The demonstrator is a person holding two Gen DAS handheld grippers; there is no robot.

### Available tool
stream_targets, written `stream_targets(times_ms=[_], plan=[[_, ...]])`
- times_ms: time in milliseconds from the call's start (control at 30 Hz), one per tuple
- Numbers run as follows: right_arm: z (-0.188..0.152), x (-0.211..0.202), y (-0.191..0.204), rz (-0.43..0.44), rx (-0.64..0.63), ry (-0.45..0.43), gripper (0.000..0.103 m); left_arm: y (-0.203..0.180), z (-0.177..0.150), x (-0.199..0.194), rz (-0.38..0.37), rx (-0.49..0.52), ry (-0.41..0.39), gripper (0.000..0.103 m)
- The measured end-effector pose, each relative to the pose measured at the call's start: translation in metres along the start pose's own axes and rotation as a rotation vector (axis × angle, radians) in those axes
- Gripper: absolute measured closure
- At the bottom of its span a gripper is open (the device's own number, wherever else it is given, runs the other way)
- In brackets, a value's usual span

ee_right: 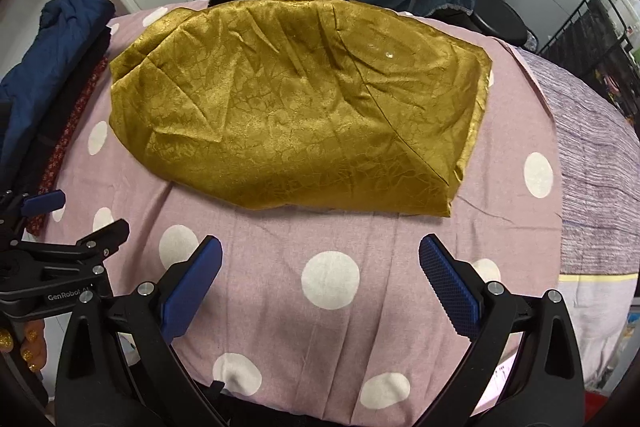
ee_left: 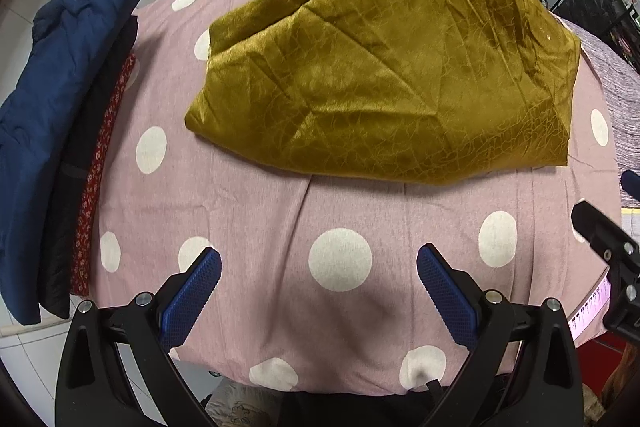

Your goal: Fold large clothes

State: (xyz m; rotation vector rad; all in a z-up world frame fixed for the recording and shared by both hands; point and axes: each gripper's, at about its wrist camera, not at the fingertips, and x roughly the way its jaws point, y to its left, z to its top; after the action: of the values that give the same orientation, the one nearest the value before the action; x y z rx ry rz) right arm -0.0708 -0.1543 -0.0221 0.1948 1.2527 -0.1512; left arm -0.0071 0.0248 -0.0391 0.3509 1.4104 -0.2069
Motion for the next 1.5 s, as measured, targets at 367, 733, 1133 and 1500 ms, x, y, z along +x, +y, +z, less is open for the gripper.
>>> stream_targets(times_ms=[367,733,1133,1500], plan=[[0.083,0.029,-0.021,-0.098,-0.475,-0.129,0.006,0.037,-0.055,0.021,0.015,-0.128,0.135,0.007],[0.121,0.130,-0.052,0.133,-0.557,0.132,0.064,0.062,-0.053,0.045,-0.090,-0.119,0.112,0.009],[-0.016,0.090,-0.001,0.576,-0.367,0.305,0.095,0.031,-0.004,0.009,-0.396,-0.093,-0.162,0.009],[-0.097,0.078,0.066,0.702,-0.452,0.274,0.088,0.034,-0.101,0.060,-0.381,-0.390,-0.118,0.009]])
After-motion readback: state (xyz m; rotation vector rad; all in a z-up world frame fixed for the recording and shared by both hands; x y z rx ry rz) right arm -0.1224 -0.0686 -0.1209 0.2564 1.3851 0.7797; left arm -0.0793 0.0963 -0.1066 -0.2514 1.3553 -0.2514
